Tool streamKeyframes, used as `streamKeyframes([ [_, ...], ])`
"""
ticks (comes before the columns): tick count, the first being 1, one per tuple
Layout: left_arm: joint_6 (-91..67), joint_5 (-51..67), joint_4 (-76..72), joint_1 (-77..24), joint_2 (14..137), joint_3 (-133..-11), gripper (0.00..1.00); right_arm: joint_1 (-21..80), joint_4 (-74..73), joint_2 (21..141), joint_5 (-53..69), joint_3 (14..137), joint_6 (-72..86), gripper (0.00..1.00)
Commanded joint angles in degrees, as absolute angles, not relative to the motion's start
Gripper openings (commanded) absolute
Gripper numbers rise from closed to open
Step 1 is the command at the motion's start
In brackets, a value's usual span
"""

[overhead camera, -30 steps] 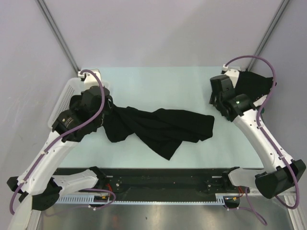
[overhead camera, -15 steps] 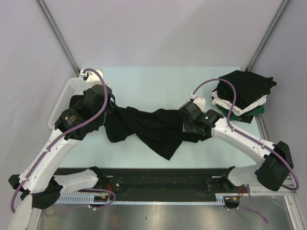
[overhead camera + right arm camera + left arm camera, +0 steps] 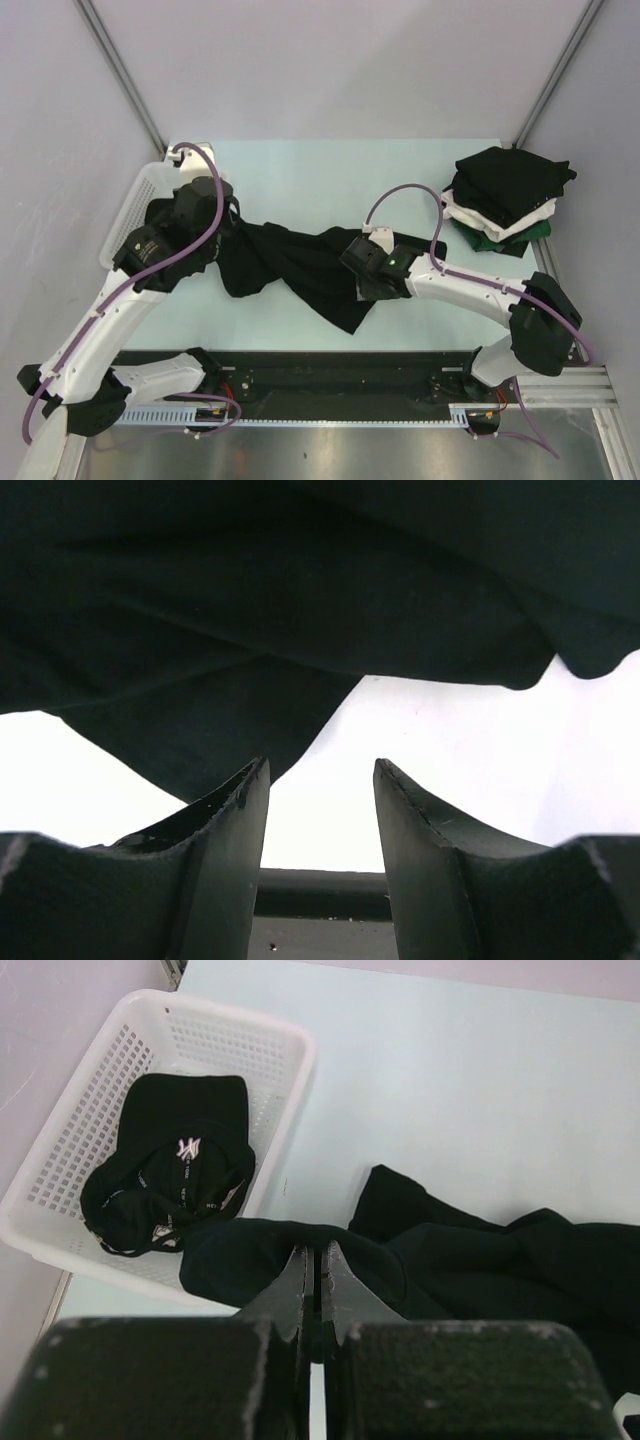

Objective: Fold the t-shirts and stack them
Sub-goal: Flatten out the tshirt

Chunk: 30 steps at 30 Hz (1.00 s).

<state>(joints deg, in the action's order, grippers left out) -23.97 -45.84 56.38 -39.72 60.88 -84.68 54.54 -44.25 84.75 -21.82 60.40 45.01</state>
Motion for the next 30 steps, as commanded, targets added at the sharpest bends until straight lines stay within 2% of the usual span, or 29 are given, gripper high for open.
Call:
streamKeyframes([
  [1,-23.47,-45.79,55.90,-39.29,60.99,-87.63,0.00,55.72,-43.07,86.22,-21.19,60.47,46.58,0.52],
  [10,-22.59,-45.53,56.16,-39.29,61.96,-89.21,0.00,58.18,-42.01,89.91,-17.93,60.03,47.02,0.53],
  [30,-21.18,-45.18,56.95,-39.29,62.14,-90.35,0.00,61.70,-32.52,88.77,-14.51,52.74,50.01,0.54],
])
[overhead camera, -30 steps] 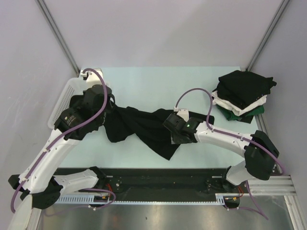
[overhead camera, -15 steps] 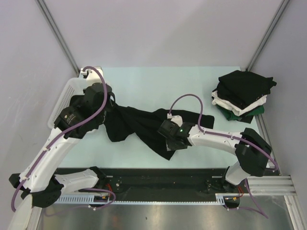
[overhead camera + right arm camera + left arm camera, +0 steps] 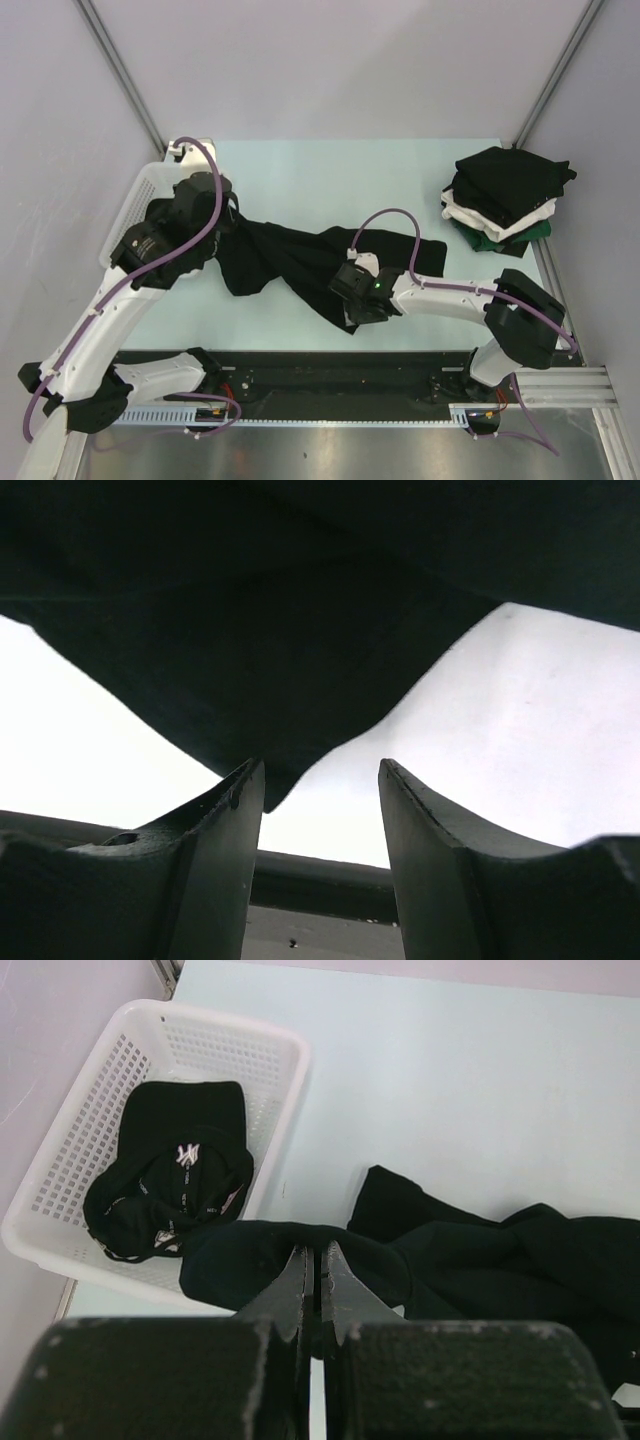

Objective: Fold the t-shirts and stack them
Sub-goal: Flatten out the tshirt

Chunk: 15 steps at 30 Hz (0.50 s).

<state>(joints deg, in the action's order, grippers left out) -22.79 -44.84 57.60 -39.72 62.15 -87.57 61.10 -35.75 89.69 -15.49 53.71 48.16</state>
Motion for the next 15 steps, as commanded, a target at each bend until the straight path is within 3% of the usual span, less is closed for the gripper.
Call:
streamKeyframes([
  [1,-21.18,-45.09,56.95,-39.29,62.14,-90.26,0.00,61.79,-32.17,88.86,-14.33,52.73,50.18,0.55],
  [15,-21.18,-45.35,56.69,-39.29,61.70,-90.00,0.00,62.31,-30.32,91.93,-11.43,52.47,50.01,0.54],
])
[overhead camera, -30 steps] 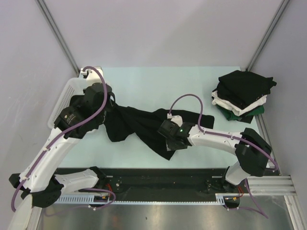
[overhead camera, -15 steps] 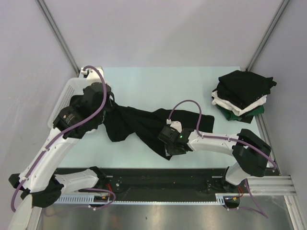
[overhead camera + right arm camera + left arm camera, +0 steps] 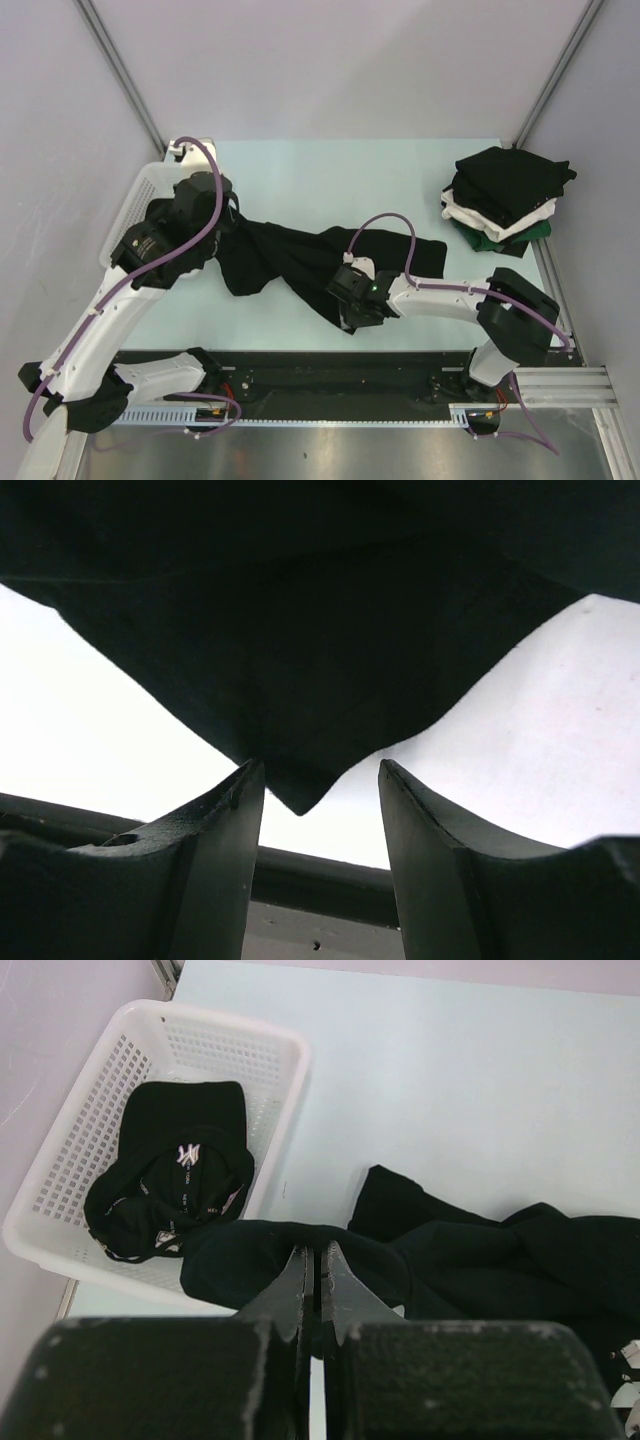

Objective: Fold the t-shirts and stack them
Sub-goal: Flatten out the tshirt

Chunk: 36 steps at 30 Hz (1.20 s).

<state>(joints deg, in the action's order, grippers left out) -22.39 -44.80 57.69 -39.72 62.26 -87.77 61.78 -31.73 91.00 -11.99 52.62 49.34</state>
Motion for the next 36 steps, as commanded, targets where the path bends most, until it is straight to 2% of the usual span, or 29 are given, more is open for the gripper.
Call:
streamKeyframes([
  [1,-21.18,-45.35,56.60,-39.29,61.70,-90.00,0.00,62.40,-30.15,92.11,-11.34,52.47,50.10,0.54],
  [18,-21.44,-45.26,56.87,-39.29,62.40,-90.70,0.00,62.58,-29.79,95.45,-10.55,52.47,49.04,0.53],
  [36,-22.32,-45.00,57.22,-39.29,62.40,-90.53,0.00,62.67,-29.88,97.65,-7.56,51.33,48.69,0.47],
])
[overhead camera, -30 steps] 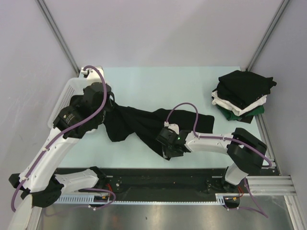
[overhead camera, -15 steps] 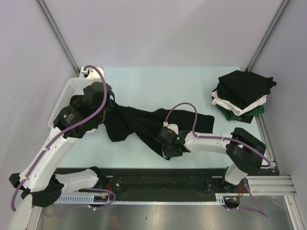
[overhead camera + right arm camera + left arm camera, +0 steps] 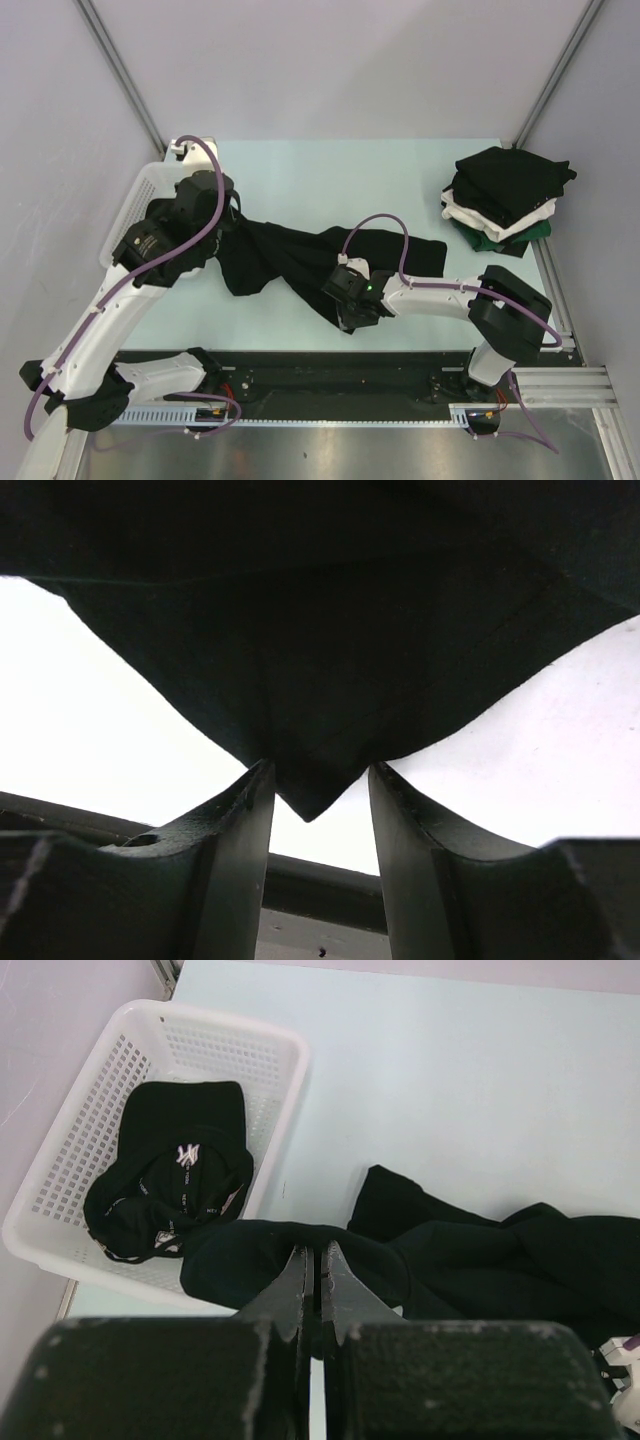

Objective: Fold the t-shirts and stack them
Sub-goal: Flatten out the tshirt

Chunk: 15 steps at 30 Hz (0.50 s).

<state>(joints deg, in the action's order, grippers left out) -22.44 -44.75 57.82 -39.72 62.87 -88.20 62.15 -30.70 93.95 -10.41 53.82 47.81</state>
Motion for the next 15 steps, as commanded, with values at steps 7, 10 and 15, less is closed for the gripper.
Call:
streamKeyframes([
  [7,-22.41,-44.82,57.22,-39.29,62.23,-90.53,0.00,62.23,-29.79,97.29,-6.95,51.24,48.52,0.31],
  [10,-22.24,-45.09,57.39,-39.29,62.14,-90.44,0.00,61.88,-29.79,97.12,-6.42,51.15,48.25,0.09],
  [15,-22.15,-45.18,57.39,-39.29,61.79,-90.53,0.00,61.17,-29.71,95.98,-5.89,51.24,47.81,0.00],
])
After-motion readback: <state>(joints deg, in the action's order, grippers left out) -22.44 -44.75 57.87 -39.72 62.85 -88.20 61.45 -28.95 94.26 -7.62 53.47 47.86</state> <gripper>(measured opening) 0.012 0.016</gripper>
